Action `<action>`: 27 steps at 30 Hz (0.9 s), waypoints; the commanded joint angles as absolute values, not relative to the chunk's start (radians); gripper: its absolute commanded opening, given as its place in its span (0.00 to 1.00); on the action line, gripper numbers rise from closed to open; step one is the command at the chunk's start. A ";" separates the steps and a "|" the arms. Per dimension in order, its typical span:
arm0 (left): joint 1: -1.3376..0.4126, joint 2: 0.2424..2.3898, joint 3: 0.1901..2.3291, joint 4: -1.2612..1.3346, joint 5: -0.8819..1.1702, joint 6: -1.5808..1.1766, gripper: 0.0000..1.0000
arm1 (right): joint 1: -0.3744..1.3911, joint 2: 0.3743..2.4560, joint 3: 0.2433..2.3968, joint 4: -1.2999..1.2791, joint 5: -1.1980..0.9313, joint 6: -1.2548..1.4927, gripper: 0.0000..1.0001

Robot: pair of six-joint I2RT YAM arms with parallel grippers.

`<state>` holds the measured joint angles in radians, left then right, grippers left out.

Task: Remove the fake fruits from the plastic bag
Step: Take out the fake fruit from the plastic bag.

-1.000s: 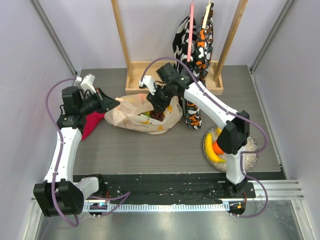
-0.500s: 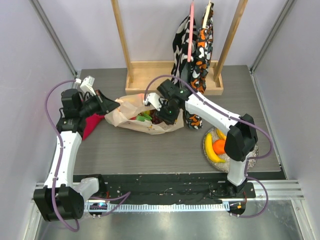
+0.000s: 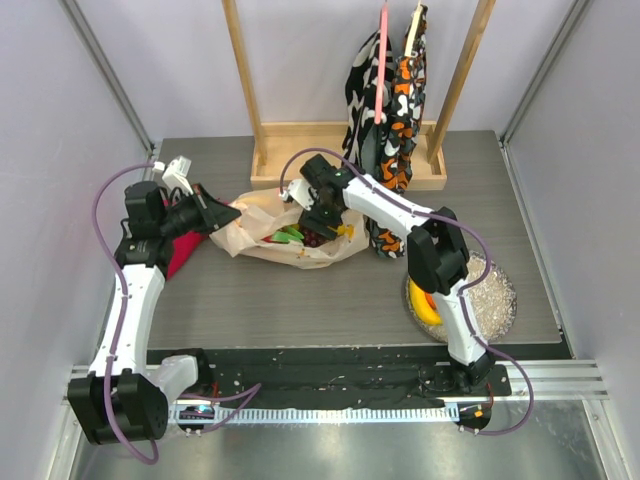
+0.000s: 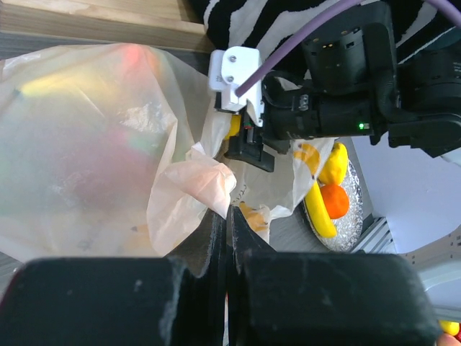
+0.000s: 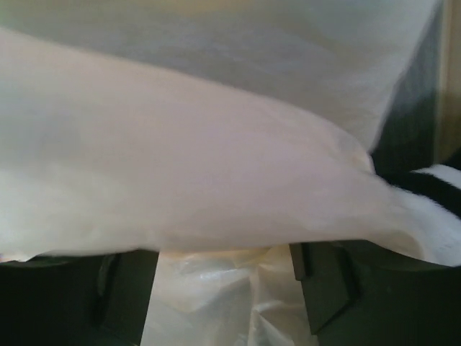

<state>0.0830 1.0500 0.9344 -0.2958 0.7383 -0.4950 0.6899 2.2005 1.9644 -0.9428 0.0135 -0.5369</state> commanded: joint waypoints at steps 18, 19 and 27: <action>0.080 1.015 0.919 -0.256 0.753 -0.499 0.00 | 0.689 2.270 2.022 -0.877 0.212 -0.505 0.70; 0.078 1.014 0.919 -0.256 0.753 -0.500 0.00 | 0.690 2.261 2.032 -0.891 0.177 -0.505 0.62; 0.080 1.015 0.914 -0.242 0.752 -0.505 0.00 | 0.687 1.966 1.997 -0.943 -0.167 -0.497 0.52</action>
<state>0.0826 1.0355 0.9173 -0.2951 0.7383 -0.4953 0.6834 2.2150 1.9842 -0.9230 0.0589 -0.5129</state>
